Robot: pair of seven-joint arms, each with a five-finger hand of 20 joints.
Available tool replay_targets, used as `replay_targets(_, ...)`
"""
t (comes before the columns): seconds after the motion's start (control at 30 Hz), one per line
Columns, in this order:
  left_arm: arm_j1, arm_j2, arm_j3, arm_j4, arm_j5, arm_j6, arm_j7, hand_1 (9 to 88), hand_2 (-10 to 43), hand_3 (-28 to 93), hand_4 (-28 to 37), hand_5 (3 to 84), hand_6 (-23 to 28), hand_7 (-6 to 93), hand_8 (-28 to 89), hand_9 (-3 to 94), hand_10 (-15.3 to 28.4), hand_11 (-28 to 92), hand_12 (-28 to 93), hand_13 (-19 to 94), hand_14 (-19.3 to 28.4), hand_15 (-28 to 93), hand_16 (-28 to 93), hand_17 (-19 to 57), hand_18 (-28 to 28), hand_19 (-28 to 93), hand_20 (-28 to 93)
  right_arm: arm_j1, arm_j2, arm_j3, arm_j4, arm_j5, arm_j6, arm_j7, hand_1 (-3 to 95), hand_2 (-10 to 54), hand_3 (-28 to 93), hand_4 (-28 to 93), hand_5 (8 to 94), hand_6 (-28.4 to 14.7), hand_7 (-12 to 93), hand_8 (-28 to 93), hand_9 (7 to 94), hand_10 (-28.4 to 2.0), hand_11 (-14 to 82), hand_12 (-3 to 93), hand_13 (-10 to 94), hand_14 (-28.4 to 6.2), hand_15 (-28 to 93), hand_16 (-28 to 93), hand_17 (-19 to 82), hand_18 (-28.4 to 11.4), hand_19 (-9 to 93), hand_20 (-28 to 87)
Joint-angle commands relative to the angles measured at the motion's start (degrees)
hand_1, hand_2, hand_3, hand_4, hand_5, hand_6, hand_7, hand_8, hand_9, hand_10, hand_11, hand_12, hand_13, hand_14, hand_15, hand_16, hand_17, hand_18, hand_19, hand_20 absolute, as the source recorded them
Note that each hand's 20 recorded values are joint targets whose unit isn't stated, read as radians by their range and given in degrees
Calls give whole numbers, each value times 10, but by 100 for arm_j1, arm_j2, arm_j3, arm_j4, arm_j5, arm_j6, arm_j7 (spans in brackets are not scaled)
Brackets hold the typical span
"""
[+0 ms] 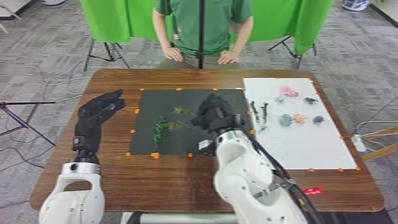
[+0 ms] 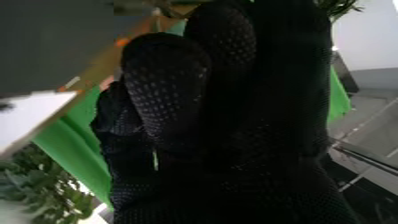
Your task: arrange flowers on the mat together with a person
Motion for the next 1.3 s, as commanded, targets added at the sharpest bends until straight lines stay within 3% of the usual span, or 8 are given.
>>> replay_targets(0.03,115,16,17,-36,41,64,-76,261,-88,665,-171,499,31,162,-54,481,131,231,175,376,182,304,46,30,154,184,247,-36,-156,-107,292,366,330,333,884,-95,-283,405,824,25,300,207,937,-47,353,282,937,-27,494,308,481,-223,874,482)
replay_targets(0.13,89,22,31,-22,47,31,-92,262,-87,664,-170,498,32,163,-54,481,131,232,175,376,182,304,46,30,154,185,246,-21,-170,-86,341,599,367,438,878,-95,-283,424,806,23,342,206,937,-49,411,211,937,-16,557,224,522,-210,914,445)
replay_targets(0.17,82,28,30,-19,48,11,-101,262,-86,663,-170,499,32,162,-54,481,132,232,175,376,182,304,46,30,154,185,246,-16,-183,-83,346,722,416,505,877,-95,-283,437,768,17,411,186,937,-50,432,179,937,-9,581,195,545,-200,928,434)
replay_targets(0.47,67,20,29,-38,56,1,-100,262,-86,663,-168,499,32,161,-54,482,132,232,175,376,182,303,46,30,153,184,245,-13,-203,-35,408,1242,562,528,865,-95,-283,478,718,10,486,160,937,-51,438,171,937,-1,595,171,574,-184,932,429)
replay_targets(1.17,35,18,47,-57,64,-48,-98,264,-87,664,-165,498,32,161,-54,482,132,231,175,375,182,302,46,29,153,184,245,-68,-178,-48,376,1609,559,343,803,-95,-283,429,715,-9,367,178,937,-52,417,176,937,-7,572,180,566,-184,932,410)
replay_targets(1.3,24,7,40,-51,61,-56,-81,266,-87,662,-165,498,32,160,-54,482,132,231,175,375,182,302,47,29,153,183,244,-198,-116,45,317,943,424,89,800,-95,-283,430,716,-10,359,179,937,-54,412,176,937,-7,567,181,565,-183,932,408)
